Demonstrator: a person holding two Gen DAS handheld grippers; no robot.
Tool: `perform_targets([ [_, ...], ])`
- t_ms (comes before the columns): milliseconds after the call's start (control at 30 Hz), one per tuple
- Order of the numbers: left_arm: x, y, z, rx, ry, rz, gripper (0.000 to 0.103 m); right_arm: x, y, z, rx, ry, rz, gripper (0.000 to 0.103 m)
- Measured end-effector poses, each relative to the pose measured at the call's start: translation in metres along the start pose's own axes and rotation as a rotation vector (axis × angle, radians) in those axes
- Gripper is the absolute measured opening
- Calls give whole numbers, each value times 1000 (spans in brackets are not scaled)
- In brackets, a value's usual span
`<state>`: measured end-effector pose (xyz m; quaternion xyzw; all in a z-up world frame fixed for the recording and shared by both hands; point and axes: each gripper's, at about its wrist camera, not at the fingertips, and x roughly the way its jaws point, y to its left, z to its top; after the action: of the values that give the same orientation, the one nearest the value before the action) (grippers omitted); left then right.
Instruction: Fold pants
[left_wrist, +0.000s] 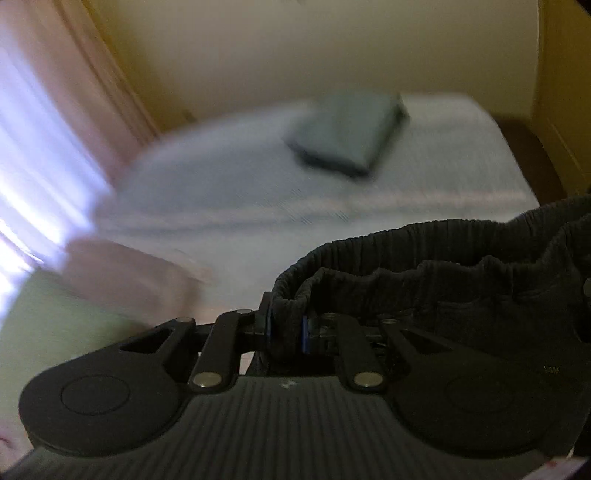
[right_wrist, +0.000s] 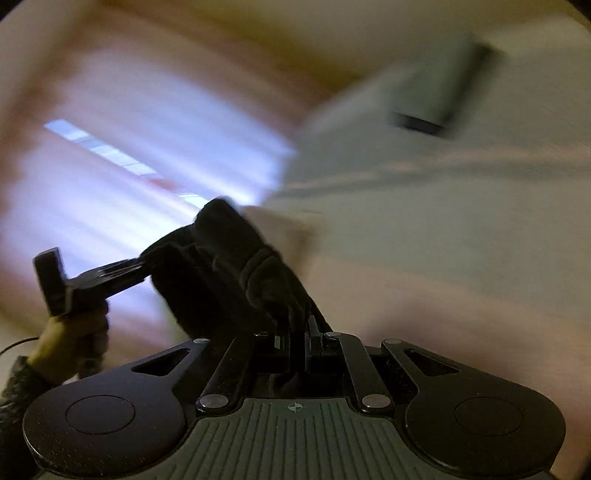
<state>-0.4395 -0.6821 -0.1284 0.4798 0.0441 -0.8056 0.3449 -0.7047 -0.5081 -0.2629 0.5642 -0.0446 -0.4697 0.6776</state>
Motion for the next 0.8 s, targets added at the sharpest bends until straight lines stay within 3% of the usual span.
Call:
perform_targets([
  [67,73,-22,14,16,72,-55,11,16,-58,21,94,39,-61,3],
  [200,154,-43,59,47,141,-112,11,29,-138,70,217,89,-96,2],
  [333,201,-46,124,90,143,-174,11,25,-177,140,253,54,-104,2],
  [467,281,-64,171,132,155,-185,11,45,-210,197,202,43,-160,3],
  [600,344,-76,173,42,200,-191,19,81,-253,228,140,65,-267,6],
  [633,350,-77,168,26,200,-189,19,89,-261,233,117,89,-304,11],
  [667,348,-76,162,2,188,-180,24,95,-263,237,69,107,-353,14],
  [700,343,-72,156,-27,177,-173,33,94,-261,239,4,106,-397,23],
  [733,336,-65,148,-64,164,-172,36,92,-257,240,-53,109,-412,31],
  [800,320,-49,131,-137,154,-149,38,89,-245,242,-184,95,-450,36],
])
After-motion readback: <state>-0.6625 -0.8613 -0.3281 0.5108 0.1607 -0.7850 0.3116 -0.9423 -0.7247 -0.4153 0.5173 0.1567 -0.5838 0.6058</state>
